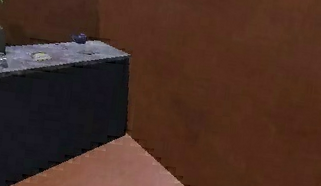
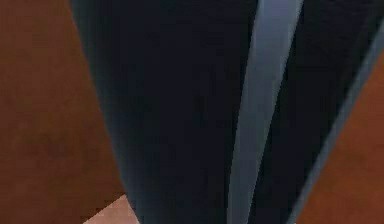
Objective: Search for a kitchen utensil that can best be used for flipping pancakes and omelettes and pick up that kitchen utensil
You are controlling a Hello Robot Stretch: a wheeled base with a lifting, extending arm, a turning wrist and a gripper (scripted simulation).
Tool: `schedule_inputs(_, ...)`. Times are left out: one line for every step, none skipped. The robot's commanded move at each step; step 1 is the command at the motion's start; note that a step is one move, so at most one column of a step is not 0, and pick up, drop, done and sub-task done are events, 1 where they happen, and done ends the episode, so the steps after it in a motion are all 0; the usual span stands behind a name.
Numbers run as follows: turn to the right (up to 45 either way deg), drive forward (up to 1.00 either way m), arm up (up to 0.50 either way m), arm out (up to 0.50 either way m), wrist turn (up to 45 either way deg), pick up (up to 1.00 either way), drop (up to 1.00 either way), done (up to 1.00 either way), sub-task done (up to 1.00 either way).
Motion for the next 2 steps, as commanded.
schedule_inputs(-33.0,0.00,0.00,0.00,0.0,0.00,0.00,0.00,0.00)
schedule_inputs(0.0,1.00,0.00,0.00,0.0,0.00,0.00,0.00,0.00)
